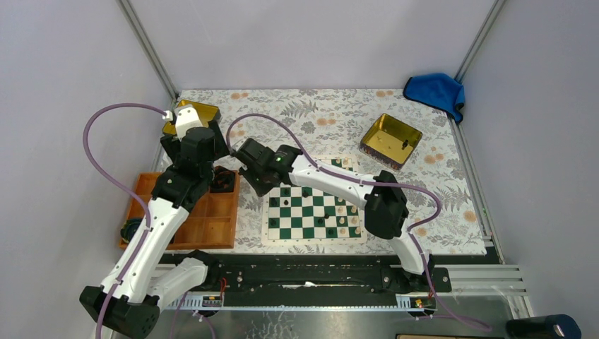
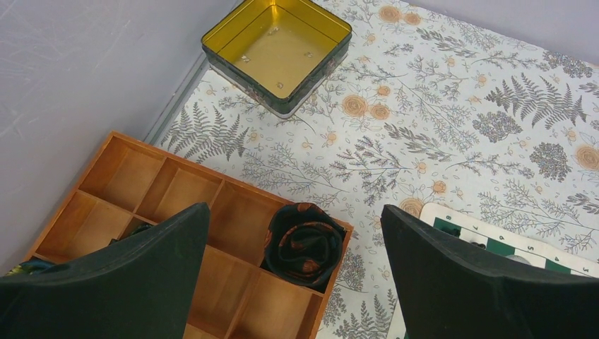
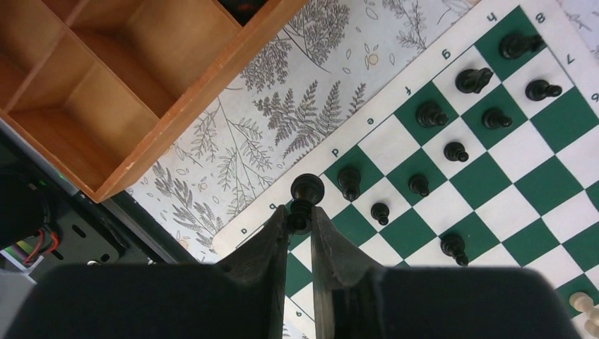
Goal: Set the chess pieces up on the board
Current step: Move the chess piece to the chessboard.
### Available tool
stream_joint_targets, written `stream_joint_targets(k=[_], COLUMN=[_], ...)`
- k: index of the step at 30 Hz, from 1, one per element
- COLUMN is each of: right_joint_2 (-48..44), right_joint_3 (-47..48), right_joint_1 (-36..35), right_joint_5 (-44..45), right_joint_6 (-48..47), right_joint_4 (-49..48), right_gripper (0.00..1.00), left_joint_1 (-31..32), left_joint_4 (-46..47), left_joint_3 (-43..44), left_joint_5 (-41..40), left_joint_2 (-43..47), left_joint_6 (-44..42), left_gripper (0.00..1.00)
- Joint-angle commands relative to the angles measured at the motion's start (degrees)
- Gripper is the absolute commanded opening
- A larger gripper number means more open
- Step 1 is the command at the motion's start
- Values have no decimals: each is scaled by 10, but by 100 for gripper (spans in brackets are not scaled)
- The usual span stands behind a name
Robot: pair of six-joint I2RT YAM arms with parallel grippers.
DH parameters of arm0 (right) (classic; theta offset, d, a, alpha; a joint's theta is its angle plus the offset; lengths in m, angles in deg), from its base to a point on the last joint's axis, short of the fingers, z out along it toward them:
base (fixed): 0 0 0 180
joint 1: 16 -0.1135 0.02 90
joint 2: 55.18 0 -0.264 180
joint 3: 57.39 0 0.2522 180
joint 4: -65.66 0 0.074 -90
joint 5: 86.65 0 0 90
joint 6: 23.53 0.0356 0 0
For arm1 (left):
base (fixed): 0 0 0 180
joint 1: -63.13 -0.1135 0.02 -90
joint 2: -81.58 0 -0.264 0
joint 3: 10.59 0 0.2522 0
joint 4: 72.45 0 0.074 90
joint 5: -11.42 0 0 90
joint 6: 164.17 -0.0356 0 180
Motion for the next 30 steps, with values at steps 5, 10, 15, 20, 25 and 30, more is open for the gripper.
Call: stream_joint_targets(k=[5,10,15,20,25,30], right_joint_2=[-17,-7,8,25,42,51], right_joint_3=[57,71,86,93,89,65], right_joint_1=[-6,1,16,32,44,56], right_joint_5=[30,36,35,25,20,13], right_joint_6=[-8,-8,-8,-6,-4,3], right_joint_4=[24,24,26,25,24,6], right_gripper=[9,9,9,9,8,8], left_joint_1=[7,12,18,20,21,23], left_joint_4=[35,40,46,51,55,57], left_joint_3=[7,6,2,-4,-9,-12], left_joint_5=[-25,-32,-41,-43,-45,-45], left_joint_2=[7,4,5,6,8,7], left_joint_6=[-13,-18,-26,-29,-30,-31], left_gripper=[99,99,99,99,99,99])
